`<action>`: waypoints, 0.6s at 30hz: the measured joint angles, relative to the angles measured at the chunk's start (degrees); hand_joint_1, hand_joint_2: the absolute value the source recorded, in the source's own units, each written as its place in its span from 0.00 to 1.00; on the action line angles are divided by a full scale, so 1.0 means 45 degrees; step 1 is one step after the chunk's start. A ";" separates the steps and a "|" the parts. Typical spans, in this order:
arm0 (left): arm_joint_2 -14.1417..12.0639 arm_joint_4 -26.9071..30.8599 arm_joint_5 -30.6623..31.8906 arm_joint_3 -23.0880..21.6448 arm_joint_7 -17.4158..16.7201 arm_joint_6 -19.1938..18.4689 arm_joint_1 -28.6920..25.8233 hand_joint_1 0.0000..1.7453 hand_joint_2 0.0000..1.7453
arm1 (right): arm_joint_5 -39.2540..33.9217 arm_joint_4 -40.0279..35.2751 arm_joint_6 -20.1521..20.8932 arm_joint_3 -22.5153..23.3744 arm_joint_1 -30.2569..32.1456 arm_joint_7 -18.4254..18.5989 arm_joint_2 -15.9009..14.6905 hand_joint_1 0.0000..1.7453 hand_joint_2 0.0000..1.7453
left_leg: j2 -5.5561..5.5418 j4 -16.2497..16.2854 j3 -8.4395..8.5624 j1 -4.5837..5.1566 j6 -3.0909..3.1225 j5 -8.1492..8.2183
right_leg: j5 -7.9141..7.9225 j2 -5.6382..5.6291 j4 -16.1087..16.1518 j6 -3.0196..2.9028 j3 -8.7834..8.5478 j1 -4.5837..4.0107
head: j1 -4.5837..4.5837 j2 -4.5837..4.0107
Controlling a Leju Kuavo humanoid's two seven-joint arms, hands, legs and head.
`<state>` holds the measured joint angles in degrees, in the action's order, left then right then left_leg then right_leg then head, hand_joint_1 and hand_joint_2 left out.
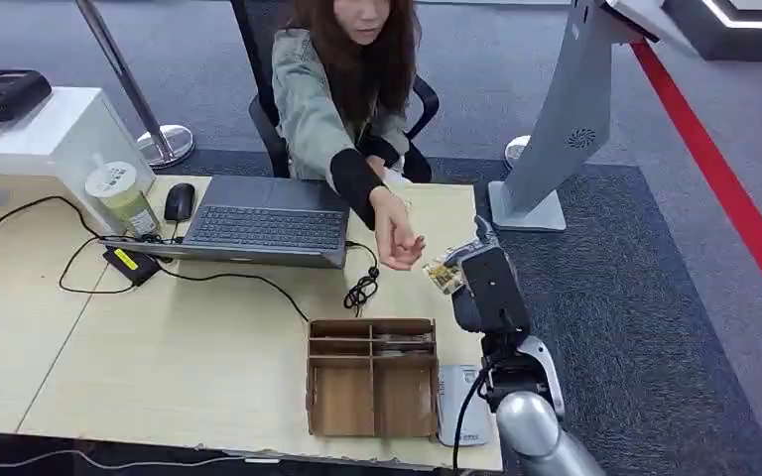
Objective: Pass the card to the sensor for recognition and then transmit it.
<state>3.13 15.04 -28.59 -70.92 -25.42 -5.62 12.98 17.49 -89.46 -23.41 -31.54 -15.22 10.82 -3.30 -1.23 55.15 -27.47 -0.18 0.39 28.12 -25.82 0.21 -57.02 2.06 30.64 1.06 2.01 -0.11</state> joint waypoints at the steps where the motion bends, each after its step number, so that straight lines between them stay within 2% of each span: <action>1: -0.0020 0.0020 0.0000 -0.0025 0.0000 0.0005 -0.0007 0.00 1.00 | 0.0000 -0.0025 -0.0020 -0.0005 0.0023 -0.0025 -0.0015 1.00 1.00 | 0.0000 0.0000 0.0001 0.0000 0.0000 0.0000 | 0.0000 0.0000 0.0000 0.0000 0.0000 0.0000 | 0.0000 0.0000; 9: -0.0020 0.0112 -0.0355 0.0073 -0.0136 0.0307 -0.0015 0.00 1.00 | 0.0462 -0.1590 -0.0544 0.0156 0.1200 -0.0642 -0.0287 1.00 1.00 | 0.0000 0.0001 0.0014 0.0000 0.0000 0.0003 | -0.0004 0.0002 0.0001 0.0003 0.0006 0.0000 | 0.0000 0.0000; 14: 0.0087 0.0175 -0.0773 0.0214 -0.0282 0.0753 -0.0080 0.00 1.00 | 0.1871 -0.3407 -0.0807 0.0428 0.2955 -0.0681 -0.0768 1.00 1.00 | 0.0001 0.0001 0.0008 0.0001 -0.0003 0.0029 | -0.0020 0.0000 0.0003 0.0004 0.0001 0.0001 | 0.0000 0.0000; 18: 0.0223 0.0175 -0.1049 0.0388 -0.0325 0.1171 -0.0145 0.00 1.00 | 0.2550 -0.4834 -0.1414 0.0705 0.4496 -0.0744 -0.1254 1.00 1.00 | 0.0008 0.0000 0.0011 0.0003 -0.0008 0.0036 | -0.0028 -0.0005 0.0005 0.0004 -0.0002 0.0002 | 0.0005 0.0000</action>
<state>4.13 15.82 -33.31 -69.18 -26.88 -0.35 12.32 28.96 -111.21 -29.77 -28.37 5.02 7.47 -8.94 -1.19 55.15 -27.42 -0.17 0.35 28.28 -25.95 0.19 -57.00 2.08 30.62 1.07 2.03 -0.11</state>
